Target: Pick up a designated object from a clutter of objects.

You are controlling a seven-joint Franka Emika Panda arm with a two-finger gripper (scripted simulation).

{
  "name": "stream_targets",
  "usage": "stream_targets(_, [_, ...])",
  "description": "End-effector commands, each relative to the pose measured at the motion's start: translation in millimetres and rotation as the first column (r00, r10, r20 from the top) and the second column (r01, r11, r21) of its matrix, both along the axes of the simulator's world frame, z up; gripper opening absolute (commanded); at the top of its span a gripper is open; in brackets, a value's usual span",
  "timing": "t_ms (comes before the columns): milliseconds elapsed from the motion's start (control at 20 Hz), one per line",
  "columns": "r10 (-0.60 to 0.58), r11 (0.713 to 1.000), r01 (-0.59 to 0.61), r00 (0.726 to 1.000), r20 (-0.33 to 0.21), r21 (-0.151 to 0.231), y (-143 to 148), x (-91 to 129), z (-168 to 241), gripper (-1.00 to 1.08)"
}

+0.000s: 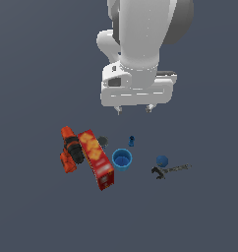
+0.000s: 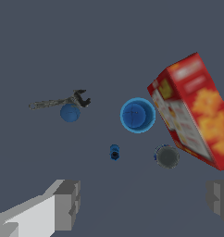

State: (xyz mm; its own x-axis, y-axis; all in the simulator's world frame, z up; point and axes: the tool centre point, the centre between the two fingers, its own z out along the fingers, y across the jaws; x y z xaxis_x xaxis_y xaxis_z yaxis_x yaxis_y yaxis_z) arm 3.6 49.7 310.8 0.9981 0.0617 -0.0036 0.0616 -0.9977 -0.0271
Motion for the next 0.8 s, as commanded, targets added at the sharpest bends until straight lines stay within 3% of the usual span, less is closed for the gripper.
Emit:
stream_targets(0, [0.001,1.0,-0.001,1.0,0.0,0.001,0,0,0,1.0])
stream_targets(350, [0.015,1.0,-0.015,1.0,0.0,-0.001,1,0,-8,1.0])
stream_targets(750, [0.087,0.996,-0.087,0.996,0.002,-0.013,2,-1,-47,1.0])
